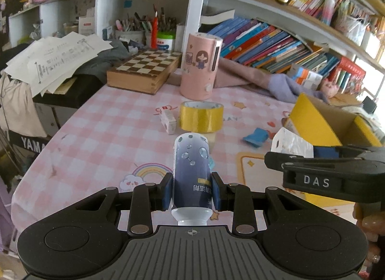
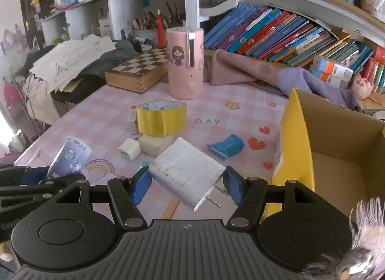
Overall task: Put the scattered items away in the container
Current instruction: 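Carry the charger and tube bottle over the yellow box with both tools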
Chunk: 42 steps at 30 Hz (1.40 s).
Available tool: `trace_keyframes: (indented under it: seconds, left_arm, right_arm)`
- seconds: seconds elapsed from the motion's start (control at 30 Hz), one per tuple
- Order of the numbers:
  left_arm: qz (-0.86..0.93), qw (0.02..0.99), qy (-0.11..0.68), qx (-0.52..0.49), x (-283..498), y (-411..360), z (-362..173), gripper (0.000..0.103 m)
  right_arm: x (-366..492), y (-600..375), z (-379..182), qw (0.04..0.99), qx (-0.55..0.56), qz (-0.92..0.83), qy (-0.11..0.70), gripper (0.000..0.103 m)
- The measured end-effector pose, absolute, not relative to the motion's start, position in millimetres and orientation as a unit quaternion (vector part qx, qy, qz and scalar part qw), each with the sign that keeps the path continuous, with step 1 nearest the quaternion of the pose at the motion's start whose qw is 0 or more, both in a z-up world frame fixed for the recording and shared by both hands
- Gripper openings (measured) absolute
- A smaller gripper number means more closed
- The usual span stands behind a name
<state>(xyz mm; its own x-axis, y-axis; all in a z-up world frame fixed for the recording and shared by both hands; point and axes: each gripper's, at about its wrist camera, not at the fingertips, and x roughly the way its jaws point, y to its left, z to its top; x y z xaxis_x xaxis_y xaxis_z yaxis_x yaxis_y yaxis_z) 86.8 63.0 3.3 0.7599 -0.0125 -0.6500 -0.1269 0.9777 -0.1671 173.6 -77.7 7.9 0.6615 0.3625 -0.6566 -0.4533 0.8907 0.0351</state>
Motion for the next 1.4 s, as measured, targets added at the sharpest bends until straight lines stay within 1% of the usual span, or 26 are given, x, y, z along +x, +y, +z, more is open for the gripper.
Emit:
trace_keyframes:
  seconds: [0.3, 0.8, 1.4]
  left_arm:
    - [0.018, 0.936, 0.333, -0.111, 50.7, 66.3, 14.0, 0.031]
    - [-0.023, 0.940, 0.325, -0.099, 1.6, 52.8, 21.8, 0.031]
    - [-0.104, 0.930, 0.345, -0.070, -21.0, 18.0, 15.7, 0.031]
  right_arm:
    - [124.0, -93.8, 23.8, 0.917, -0.064, 0.218, 0.329, 0.063]
    - [57.4, -115.9, 27.9, 0.928, -0.046, 0.188, 0.318, 0.063]
    - [0.2, -158.5, 18.9, 0.936, -0.010, 0.108, 0.335, 0.063]
